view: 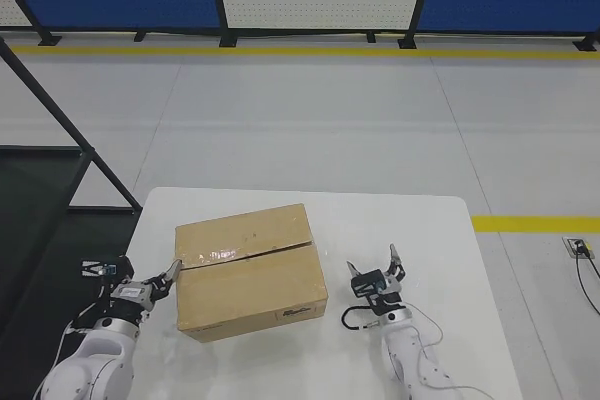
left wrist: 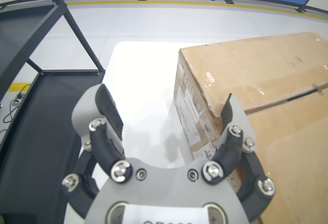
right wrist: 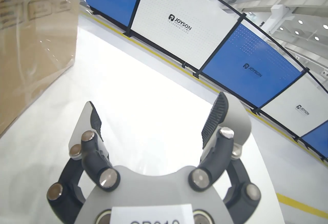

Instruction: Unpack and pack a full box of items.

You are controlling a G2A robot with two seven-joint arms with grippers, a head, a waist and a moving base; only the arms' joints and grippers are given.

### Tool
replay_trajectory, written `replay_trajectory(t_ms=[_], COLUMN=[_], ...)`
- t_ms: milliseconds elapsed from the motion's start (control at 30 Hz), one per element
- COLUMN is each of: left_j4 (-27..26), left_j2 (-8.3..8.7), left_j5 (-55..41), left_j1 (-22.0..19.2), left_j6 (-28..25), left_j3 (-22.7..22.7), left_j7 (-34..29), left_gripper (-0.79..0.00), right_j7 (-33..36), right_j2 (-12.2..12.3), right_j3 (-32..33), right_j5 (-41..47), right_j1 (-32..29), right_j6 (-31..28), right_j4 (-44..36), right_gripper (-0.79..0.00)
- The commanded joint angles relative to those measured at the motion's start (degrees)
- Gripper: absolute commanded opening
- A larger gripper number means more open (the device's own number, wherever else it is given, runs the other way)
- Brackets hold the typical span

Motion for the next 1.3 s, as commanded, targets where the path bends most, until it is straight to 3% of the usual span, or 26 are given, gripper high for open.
replay_trajectory(t_ms=[0,200,433,667,800,1000,1267], left_j4=[-0.02,0.02,0.28,0.65,0.66,0.47,0.4], left_j2=[-0.01,-0.08,-0.13,-0.19,-0.21,-0.23,-0.25], left_j5=[-0.04,-0.22,-0.01,-0.3,-0.22,-0.37,-0.72], left_j1=[0.0,0.0,0.01,0.62,0.72,1.18,1.63], left_j6=[-0.02,0.13,-0.14,-0.37,-0.68,-0.98,-1.13], left_j3=[-0.06,-0.18,-0.12,-0.46,-0.53,-0.95,-1.6], left_j7=[-0.06,0.03,0.35,1.17,1.46,1.79,1.8], left_gripper=[0.0,0.0,0.0,0.0,0.0,0.0,0.0], right_j7=[-0.62,1.3,-2.64,-4.28,-0.97,-0.88,-1.17], right_j2=[-0.17,-0.97,-2.64,-2.57,-2.12,-2.01,-0.89], right_j3=[-0.02,-1.15,-2.25,-0.13,-1.21,-0.75,1.19], right_j5=[0.84,-0.78,1.94,5.59,0.39,-0.69,-3.26], right_j1=[0.27,1.73,2.49,3.06,3.95,3.0,0.8], right_j6=[0.28,5.86,14.71,9.68,5.02,5.69,1.5], right_j4=[0.65,2.66,4.34,5.7,6.85,5.12,2.35], right_gripper=[0.0,0.0,0.0,0.0,0.0,0.0,0.0])
